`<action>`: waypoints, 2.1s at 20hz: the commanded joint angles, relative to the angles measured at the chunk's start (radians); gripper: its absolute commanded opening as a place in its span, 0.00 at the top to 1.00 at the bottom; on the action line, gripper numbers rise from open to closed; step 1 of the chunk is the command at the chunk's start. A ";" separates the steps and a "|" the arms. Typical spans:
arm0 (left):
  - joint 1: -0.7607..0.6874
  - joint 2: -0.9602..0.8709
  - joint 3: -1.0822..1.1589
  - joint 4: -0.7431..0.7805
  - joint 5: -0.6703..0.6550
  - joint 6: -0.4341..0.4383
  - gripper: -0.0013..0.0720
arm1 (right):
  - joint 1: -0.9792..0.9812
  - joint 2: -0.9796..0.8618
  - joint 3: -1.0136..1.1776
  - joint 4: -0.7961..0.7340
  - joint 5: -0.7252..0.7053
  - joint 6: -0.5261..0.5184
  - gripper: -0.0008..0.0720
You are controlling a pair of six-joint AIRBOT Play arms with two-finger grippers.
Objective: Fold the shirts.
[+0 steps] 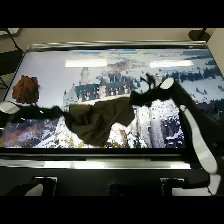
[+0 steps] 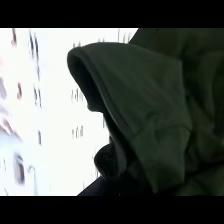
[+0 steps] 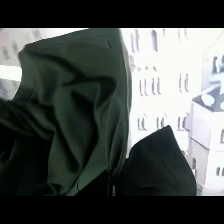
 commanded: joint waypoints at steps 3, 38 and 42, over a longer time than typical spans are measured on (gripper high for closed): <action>0.223 0.197 0.573 0.146 -0.011 -0.106 0.95 | -0.001 0.413 0.217 -0.500 -0.301 0.191 0.93; 0.111 -0.476 0.251 -0.048 0.082 -0.059 0.00 | -0.001 0.115 -0.247 -0.520 -0.364 0.454 0.93; 0.251 -0.451 0.391 0.112 -0.216 -0.109 0.14 | -0.001 0.115 -0.247 -0.521 -0.256 0.390 0.93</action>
